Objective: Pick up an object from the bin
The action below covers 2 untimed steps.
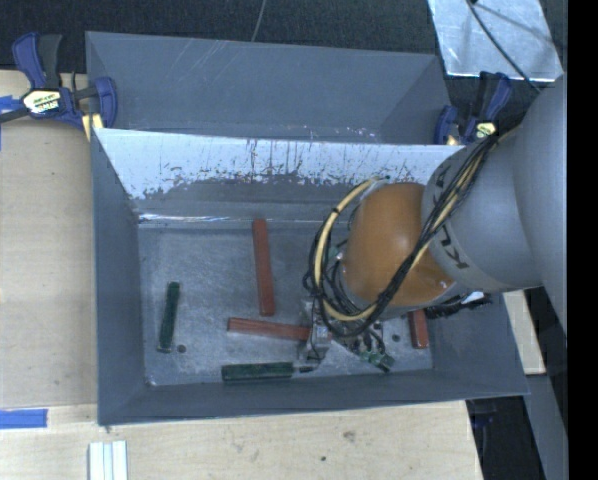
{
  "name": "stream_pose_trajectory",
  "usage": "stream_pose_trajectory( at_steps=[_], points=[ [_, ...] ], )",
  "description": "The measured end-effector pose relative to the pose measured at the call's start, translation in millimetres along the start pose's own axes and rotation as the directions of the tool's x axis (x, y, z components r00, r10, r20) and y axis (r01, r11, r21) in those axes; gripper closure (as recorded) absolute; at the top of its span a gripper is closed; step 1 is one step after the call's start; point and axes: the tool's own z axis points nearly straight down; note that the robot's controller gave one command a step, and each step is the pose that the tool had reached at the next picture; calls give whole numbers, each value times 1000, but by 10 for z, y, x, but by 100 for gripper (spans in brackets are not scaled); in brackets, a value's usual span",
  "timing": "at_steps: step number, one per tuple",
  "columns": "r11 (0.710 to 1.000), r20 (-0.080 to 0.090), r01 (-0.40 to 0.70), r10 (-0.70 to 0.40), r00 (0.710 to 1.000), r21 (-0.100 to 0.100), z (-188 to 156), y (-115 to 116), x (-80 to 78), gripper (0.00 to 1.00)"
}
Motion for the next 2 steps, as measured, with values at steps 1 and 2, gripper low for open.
stream_pose_trajectory(
  at_steps=[1,2],
  points=[
    [1000,-2,0,0,1000,0,-32,-2,10,100],
    [1000,3,1,-1,1000,0,-784,-4,-13,100]
  ],
)
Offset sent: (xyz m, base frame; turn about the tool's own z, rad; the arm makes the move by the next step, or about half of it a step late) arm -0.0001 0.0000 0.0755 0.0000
